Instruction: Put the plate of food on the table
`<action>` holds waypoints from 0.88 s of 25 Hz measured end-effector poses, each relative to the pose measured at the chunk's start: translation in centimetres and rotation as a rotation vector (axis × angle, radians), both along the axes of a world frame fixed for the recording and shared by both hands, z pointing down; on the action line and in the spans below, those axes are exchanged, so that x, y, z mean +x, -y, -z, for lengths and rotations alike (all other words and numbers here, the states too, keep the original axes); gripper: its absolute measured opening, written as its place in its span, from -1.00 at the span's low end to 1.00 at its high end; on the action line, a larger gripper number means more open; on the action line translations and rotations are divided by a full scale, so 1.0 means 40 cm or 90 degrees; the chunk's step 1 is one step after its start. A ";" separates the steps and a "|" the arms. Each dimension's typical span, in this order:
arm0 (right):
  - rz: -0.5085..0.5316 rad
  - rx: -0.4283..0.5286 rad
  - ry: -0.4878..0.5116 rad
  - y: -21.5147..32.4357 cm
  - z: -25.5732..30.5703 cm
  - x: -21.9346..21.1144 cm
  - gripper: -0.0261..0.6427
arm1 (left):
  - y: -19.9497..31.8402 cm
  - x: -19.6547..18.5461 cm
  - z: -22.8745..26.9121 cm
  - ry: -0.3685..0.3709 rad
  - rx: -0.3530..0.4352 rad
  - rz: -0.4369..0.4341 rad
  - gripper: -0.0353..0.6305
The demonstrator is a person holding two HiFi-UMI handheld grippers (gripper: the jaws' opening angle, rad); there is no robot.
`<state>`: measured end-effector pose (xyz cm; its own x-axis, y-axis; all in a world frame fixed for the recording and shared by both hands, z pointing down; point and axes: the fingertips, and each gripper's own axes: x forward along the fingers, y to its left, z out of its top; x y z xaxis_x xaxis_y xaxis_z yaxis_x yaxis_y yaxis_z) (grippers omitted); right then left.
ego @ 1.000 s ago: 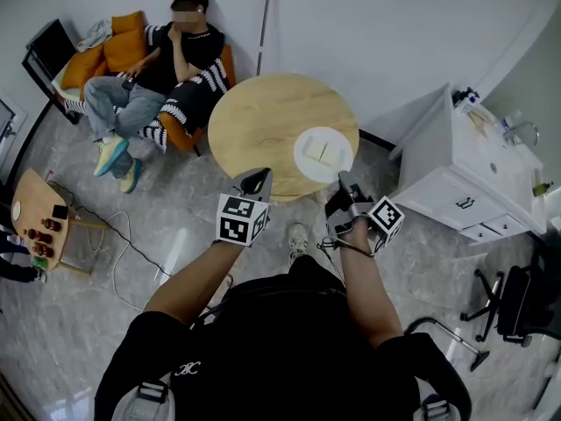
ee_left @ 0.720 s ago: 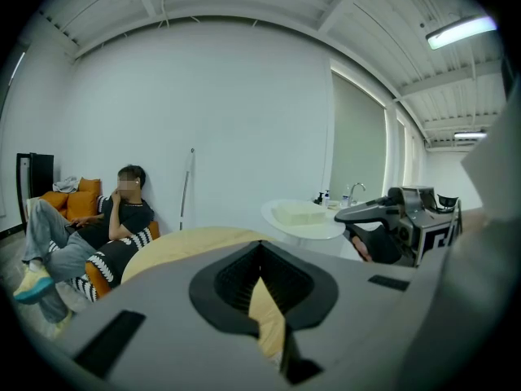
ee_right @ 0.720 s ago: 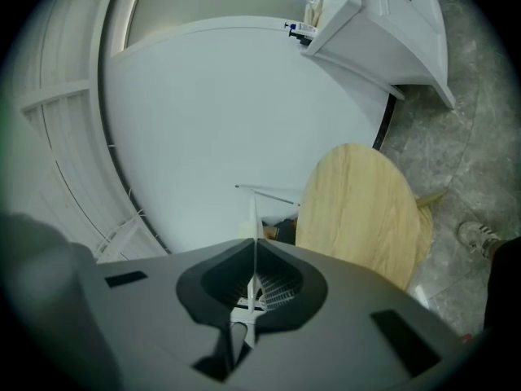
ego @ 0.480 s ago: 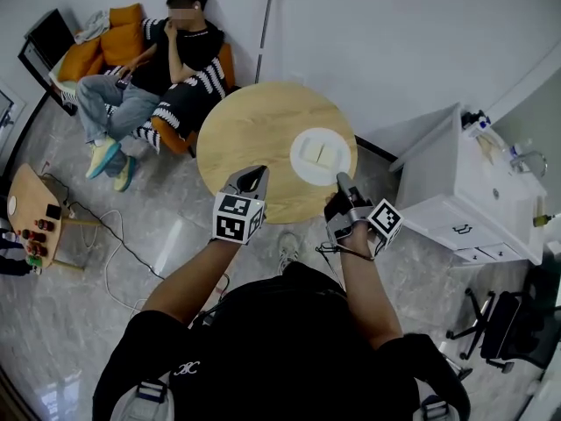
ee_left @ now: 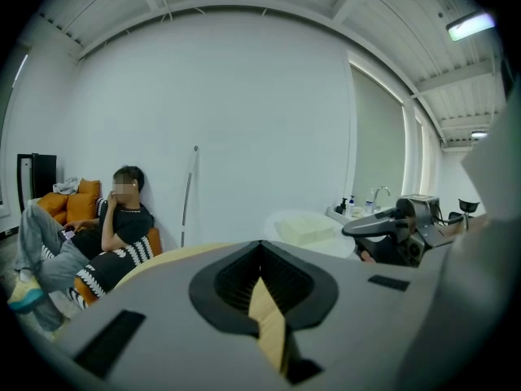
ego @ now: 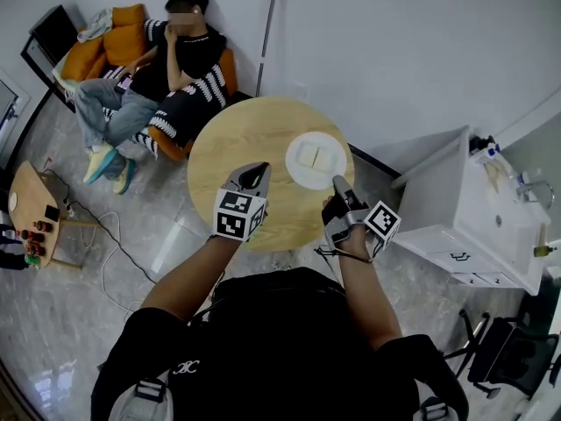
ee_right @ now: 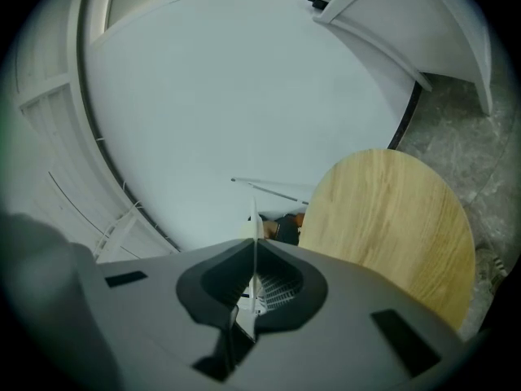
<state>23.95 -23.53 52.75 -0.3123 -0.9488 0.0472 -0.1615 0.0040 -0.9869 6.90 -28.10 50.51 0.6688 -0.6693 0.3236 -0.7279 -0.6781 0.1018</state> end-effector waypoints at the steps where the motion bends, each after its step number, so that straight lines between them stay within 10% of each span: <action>1: 0.007 0.000 0.000 0.017 -0.001 0.003 -0.87 | 0.016 0.008 0.001 0.000 0.000 0.002 -0.87; 22: 0.108 -0.032 -0.002 0.162 -0.078 0.010 -0.87 | 0.140 0.058 -0.032 0.009 -0.022 0.058 -0.87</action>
